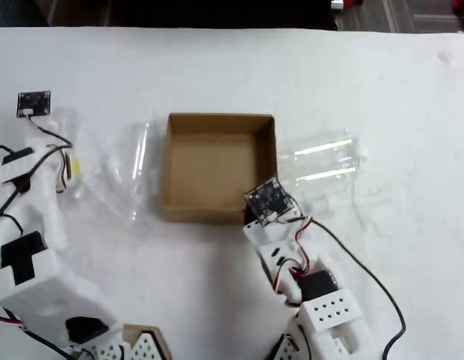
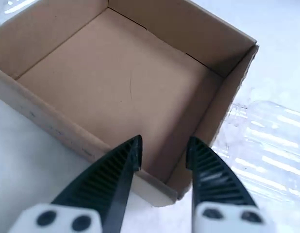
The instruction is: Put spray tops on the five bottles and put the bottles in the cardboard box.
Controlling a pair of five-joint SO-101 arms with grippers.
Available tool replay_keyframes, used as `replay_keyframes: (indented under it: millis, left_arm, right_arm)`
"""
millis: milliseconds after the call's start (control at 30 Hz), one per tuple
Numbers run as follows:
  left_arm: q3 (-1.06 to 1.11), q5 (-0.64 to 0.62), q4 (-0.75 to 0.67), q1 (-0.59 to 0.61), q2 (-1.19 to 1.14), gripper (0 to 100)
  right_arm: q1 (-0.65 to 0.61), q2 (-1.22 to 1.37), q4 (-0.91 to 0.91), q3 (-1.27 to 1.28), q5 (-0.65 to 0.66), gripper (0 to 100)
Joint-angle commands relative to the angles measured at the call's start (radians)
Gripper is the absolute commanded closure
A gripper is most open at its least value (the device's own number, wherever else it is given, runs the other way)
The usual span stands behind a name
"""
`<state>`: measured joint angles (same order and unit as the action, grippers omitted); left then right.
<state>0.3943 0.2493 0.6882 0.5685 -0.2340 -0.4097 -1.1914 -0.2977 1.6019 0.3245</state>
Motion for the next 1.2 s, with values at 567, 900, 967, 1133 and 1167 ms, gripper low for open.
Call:
replay_keyframes:
  millis: [567,900,967,1133,1167]
  left_arm:
    - [-0.095,-0.009,0.187,-0.008,0.056,96]
    - [-0.287,0.072,0.697,-0.059,0.328,96]
    - [-0.313,0.143,0.796,-0.094,0.397,96]
    - [-0.351,0.287,0.993,-0.193,0.602,96]
    - [-0.351,0.316,1.017,-0.214,0.651,96]
  right_arm:
    - [-0.013,0.004,0.021,-0.041,0.008,86.5]
    - [-0.013,-0.004,0.021,-0.041,0.008,86.5]
    - [-0.013,-0.004,0.021,-0.041,0.008,86.5]
    - [-0.008,-0.005,0.022,-0.049,0.003,86.6]
    - [-0.005,-0.007,0.024,-0.054,0.000,86.5]
